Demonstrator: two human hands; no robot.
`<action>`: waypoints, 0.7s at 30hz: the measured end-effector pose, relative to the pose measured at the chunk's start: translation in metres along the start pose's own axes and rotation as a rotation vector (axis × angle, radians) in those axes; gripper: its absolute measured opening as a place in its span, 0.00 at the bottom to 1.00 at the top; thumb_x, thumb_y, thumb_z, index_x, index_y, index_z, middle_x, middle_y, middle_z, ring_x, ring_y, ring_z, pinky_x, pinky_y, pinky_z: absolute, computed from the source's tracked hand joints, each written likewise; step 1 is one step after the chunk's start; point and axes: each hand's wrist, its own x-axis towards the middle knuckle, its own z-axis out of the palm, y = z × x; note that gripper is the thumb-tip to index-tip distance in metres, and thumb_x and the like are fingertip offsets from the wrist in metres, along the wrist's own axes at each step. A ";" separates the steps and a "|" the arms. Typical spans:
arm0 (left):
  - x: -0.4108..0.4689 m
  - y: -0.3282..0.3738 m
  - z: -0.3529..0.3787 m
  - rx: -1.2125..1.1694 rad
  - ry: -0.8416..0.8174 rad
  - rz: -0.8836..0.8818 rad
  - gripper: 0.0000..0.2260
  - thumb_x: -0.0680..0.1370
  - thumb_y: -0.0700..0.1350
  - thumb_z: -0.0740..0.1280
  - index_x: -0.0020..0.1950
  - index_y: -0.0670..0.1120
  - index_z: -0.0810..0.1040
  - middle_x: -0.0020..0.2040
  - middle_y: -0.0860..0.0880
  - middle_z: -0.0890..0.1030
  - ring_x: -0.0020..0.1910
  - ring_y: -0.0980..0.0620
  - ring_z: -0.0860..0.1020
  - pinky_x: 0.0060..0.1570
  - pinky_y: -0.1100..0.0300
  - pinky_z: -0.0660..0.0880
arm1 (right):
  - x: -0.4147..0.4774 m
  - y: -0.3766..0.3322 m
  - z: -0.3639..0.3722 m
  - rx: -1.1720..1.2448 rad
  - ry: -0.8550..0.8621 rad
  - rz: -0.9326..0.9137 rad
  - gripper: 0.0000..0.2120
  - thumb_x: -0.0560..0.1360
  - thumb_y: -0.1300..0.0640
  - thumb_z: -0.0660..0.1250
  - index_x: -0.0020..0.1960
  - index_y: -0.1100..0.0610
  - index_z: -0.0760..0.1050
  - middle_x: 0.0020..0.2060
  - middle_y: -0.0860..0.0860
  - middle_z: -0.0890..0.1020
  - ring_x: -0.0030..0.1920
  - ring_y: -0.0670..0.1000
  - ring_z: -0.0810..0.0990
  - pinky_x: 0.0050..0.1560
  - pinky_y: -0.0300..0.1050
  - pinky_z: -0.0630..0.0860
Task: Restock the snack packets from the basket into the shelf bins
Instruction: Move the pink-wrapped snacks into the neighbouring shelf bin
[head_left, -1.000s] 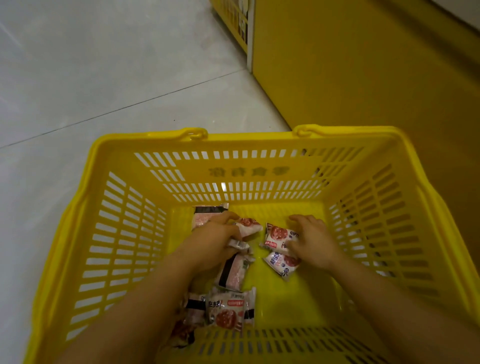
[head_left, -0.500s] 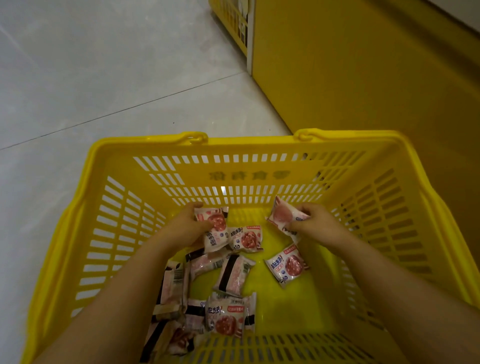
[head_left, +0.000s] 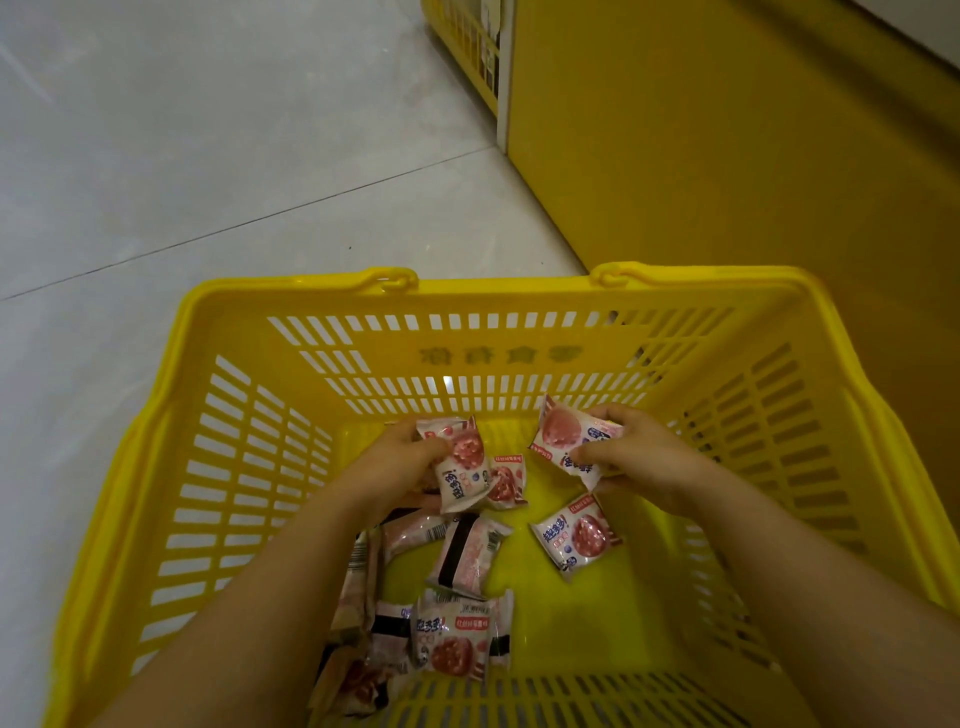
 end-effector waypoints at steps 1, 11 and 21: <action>0.000 0.000 0.003 0.013 -0.011 0.000 0.06 0.80 0.42 0.64 0.55 0.51 0.73 0.48 0.46 0.83 0.44 0.49 0.84 0.34 0.56 0.79 | 0.000 -0.002 0.000 0.019 -0.018 0.006 0.16 0.71 0.70 0.70 0.52 0.53 0.74 0.39 0.54 0.84 0.33 0.48 0.84 0.28 0.39 0.76; -0.003 0.010 0.026 -0.180 0.081 0.029 0.15 0.79 0.52 0.64 0.57 0.41 0.79 0.44 0.44 0.85 0.46 0.44 0.84 0.48 0.45 0.81 | -0.014 -0.013 0.047 0.053 0.042 -0.152 0.14 0.70 0.60 0.75 0.50 0.56 0.72 0.39 0.54 0.81 0.32 0.48 0.82 0.28 0.39 0.76; -0.008 0.006 0.012 0.080 0.005 0.136 0.15 0.74 0.48 0.71 0.58 0.45 0.77 0.49 0.45 0.84 0.47 0.46 0.83 0.54 0.45 0.79 | 0.001 0.005 0.030 -0.616 0.017 -0.305 0.05 0.74 0.56 0.71 0.49 0.51 0.79 0.46 0.47 0.81 0.48 0.47 0.79 0.47 0.39 0.74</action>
